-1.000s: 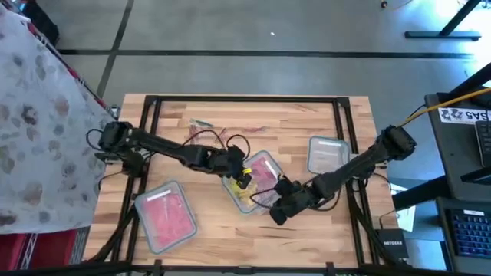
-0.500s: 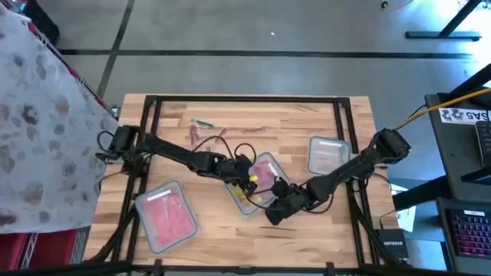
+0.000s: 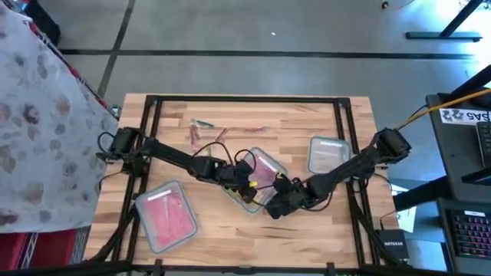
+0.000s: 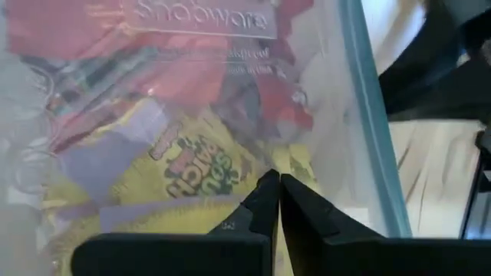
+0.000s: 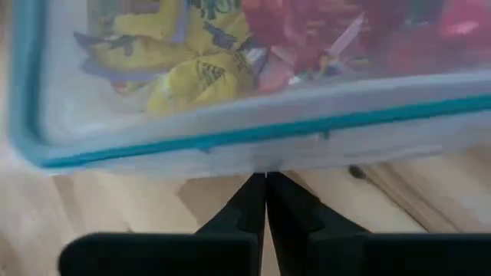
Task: Sort candy
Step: Close the rectangular transparent bin
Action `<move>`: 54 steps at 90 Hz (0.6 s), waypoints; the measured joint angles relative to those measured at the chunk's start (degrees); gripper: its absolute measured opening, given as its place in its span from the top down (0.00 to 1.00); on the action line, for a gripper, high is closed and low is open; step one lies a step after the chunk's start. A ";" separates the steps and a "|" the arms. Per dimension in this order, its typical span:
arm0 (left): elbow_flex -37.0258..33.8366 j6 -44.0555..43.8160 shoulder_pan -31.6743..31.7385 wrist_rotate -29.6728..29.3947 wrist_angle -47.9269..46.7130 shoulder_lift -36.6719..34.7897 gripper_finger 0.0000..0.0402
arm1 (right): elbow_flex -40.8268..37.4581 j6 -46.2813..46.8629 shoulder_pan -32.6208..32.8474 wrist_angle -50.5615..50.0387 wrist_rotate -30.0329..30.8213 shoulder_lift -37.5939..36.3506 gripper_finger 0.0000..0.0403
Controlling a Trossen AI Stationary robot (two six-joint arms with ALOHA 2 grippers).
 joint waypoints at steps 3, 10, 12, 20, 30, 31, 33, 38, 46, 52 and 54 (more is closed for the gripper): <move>0.00 0.06 -0.04 0.27 -0.13 0.00 1.00 | 0.11 0.35 1.01 -0.16 0.97 -0.78 1.00; 0.00 0.18 -0.20 1.22 -0.14 0.00 1.00 | 0.30 2.50 4.13 -1.10 3.33 -1.99 1.00; 0.00 0.23 -0.23 1.52 -0.07 0.00 1.00 | 0.26 3.00 5.09 -1.28 4.04 -2.11 1.00; 0.00 0.42 -0.24 1.61 -0.04 0.00 1.00 | 0.20 5.80 9.03 -1.62 6.68 -2.84 1.00; 0.00 1.27 -0.24 1.54 0.02 0.00 1.00 | 0.03 11.73 12.79 -3.16 9.60 -3.00 1.00; 0.00 1.30 -0.24 1.50 0.04 0.00 1.00 | -0.12 12.37 13.04 -3.03 9.98 -2.97 1.00; 0.00 1.33 -0.24 1.42 0.12 0.00 1.00 | -0.46 13.55 13.41 -2.86 10.80 -2.89 1.00; 0.00 1.43 -0.24 1.31 0.27 0.00 1.00 | -1.39 16.96 13.99 -2.39 12.79 -2.87 1.00; -0.02 1.48 -0.24 1.20 0.40 0.00 1.00 | -2.99 23.98 14.29 -0.28 14.98 -2.87 1.00; -0.02 1.65 -0.22 1.11 0.38 0.00 1.00 | -4.36 26.56 14.19 1.50 17.01 -2.85 1.00; -0.02 1.75 -0.22 1.09 0.38 0.00 1.00 | -4.86 27.18 13.99 2.58 17.70 -2.85 1.00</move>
